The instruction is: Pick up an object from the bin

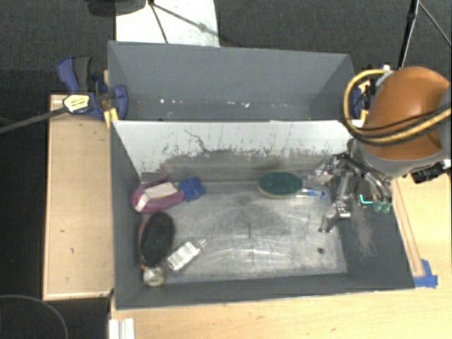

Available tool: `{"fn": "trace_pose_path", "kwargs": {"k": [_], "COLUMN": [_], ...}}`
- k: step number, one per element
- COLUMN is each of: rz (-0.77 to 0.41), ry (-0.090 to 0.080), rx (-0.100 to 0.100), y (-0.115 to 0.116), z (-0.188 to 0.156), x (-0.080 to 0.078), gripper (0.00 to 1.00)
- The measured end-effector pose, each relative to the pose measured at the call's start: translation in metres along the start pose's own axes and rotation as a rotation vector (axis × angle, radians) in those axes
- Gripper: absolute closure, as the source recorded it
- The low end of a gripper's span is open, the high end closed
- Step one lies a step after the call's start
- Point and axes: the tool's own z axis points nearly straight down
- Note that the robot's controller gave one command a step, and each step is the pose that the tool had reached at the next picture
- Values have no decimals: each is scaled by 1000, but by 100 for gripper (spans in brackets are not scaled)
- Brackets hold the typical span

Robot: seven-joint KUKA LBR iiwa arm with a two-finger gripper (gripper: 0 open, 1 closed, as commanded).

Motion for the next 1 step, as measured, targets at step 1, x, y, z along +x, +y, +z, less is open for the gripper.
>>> {"fn": "trace_pose_path", "kwargs": {"k": [1], "rz": [95], "ry": [-27], "rx": [2], "y": [28], "z": [103], "x": [-55], "gripper": [0]}}
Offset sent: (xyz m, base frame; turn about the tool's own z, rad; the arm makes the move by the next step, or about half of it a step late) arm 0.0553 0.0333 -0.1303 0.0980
